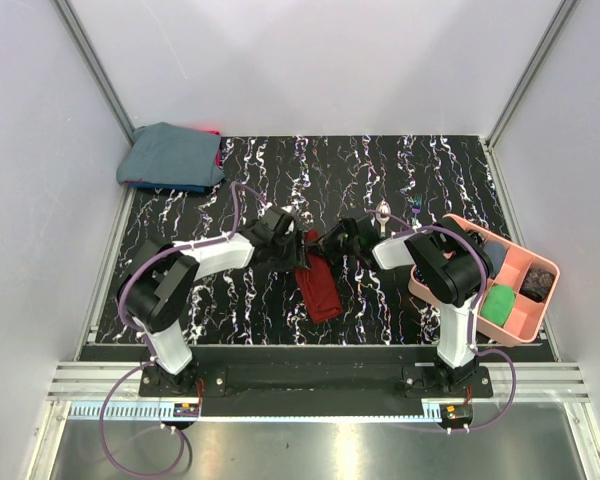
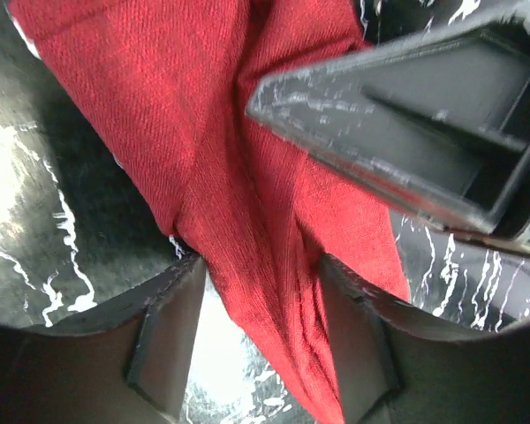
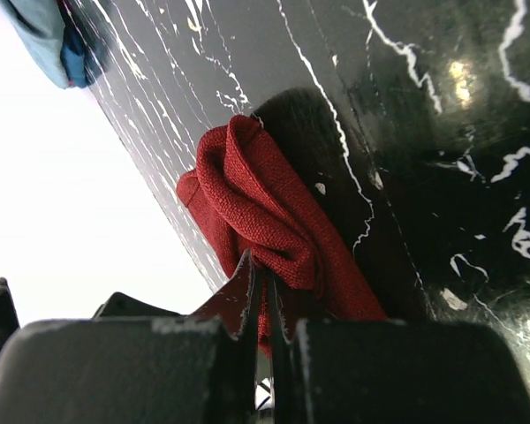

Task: Fold the napkin into a case and place the utensils inside
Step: Fold the 2/3-rectangle-folded napkin into the folded-napkin, then stuff the top corner of the smaller-rectangle-folded napkin into the folded napkin.

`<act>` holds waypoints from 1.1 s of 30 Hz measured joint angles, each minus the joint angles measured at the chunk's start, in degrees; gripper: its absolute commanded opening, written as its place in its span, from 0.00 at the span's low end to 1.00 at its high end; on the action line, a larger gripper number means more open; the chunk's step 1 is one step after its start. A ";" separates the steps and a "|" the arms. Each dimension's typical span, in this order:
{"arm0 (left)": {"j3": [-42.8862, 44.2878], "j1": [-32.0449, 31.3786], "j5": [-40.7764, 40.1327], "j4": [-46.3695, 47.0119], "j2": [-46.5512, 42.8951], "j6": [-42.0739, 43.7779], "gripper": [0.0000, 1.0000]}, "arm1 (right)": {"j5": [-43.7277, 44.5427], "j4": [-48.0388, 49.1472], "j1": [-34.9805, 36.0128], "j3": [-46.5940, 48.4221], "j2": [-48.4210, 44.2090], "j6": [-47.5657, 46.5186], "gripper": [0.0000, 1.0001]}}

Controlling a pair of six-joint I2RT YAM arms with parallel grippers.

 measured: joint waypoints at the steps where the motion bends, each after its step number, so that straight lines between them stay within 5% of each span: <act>1: 0.17 0.00 -0.33 0.07 0.17 -0.20 0.49 | -0.17 -0.02 0.00 0.00 0.00 -0.33 0.18; 6: -0.81 0.02 -2.25 0.02 0.22 -1.33 0.26 | -1.75 -3.08 0.00 1.92 -0.02 -6.27 0.35; 17: -4.11 0.17 -2.69 4.17 -0.96 -2.89 0.22 | -4.74 -21.22 -0.63 9.73 -4.26 -25.73 0.62; 25: -4.35 0.15 -2.69 4.42 -1.09 -2.91 0.20 | -5.70 -27.89 -2.21 8.94 -8.83 -32.63 0.66; 33: -4.70 0.15 -2.62 4.55 -1.42 -2.93 0.19 | -5.68 -28.09 -2.64 8.79 -8.92 -33.59 0.59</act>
